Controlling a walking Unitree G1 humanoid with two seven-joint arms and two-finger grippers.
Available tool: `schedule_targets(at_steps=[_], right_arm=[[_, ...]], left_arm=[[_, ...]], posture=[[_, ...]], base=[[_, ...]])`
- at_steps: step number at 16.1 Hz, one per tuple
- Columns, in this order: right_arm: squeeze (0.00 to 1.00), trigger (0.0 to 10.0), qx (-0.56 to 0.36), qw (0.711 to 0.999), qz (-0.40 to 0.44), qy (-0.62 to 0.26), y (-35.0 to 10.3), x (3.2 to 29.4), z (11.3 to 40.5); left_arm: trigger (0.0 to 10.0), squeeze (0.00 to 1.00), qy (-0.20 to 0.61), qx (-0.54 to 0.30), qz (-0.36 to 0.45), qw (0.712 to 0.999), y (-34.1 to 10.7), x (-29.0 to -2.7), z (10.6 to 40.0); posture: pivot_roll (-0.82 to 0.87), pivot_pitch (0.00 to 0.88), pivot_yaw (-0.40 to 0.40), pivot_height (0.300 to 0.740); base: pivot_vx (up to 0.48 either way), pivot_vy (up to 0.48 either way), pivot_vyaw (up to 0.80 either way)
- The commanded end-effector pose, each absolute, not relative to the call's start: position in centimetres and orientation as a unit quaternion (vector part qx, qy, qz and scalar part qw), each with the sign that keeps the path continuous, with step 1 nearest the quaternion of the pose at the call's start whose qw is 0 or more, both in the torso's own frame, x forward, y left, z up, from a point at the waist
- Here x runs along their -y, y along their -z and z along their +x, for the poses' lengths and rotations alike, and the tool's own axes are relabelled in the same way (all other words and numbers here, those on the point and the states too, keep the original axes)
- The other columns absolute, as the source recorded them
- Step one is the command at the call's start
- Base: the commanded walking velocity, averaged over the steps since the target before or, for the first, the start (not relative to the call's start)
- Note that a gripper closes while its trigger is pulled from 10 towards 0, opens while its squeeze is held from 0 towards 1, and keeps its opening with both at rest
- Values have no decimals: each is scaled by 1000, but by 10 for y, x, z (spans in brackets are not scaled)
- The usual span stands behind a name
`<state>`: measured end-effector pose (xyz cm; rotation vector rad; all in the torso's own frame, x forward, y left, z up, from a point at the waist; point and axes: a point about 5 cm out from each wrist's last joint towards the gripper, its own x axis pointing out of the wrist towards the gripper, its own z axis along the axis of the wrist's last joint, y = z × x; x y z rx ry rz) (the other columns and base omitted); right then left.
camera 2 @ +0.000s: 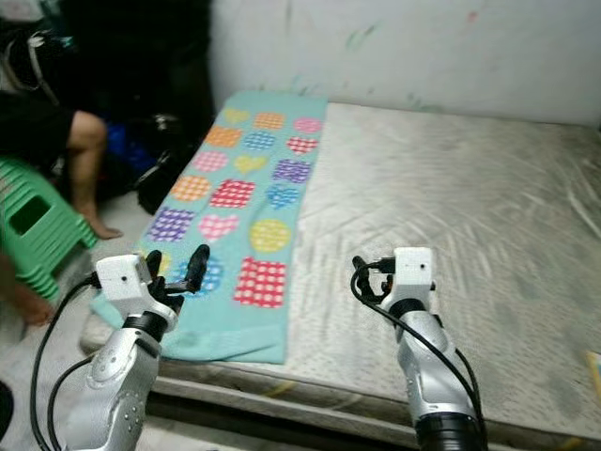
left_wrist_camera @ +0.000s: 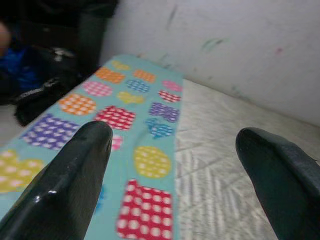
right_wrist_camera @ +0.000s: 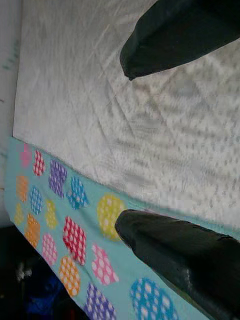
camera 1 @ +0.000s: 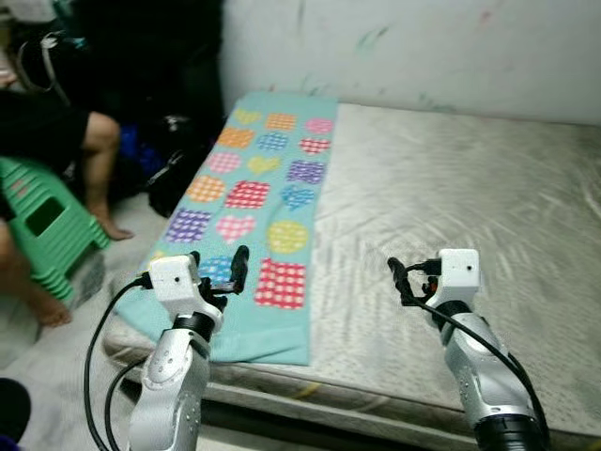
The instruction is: Clean up the room
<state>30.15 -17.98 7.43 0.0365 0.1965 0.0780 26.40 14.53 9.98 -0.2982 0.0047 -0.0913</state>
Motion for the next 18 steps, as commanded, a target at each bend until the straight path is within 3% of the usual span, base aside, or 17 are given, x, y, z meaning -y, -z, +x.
schedule_targets(at_steps=[1, 18], right_arm=[[0, 10000, -93, 995, 18, -40, -77, 178, 303], [0, 10000, -101, 994, 15, -40, -75, 180, 300]], left_arm=[[10000, 0, 48, 1, -149, 988, -102, -145, 265], [10000, 0, 49, -5, -147, 988, -101, -145, 265]], posture=[[-87, 0, -14, 740], [-95, 0, -9, 740]], base=[[0, 465, 0], [0, 463, 0]])
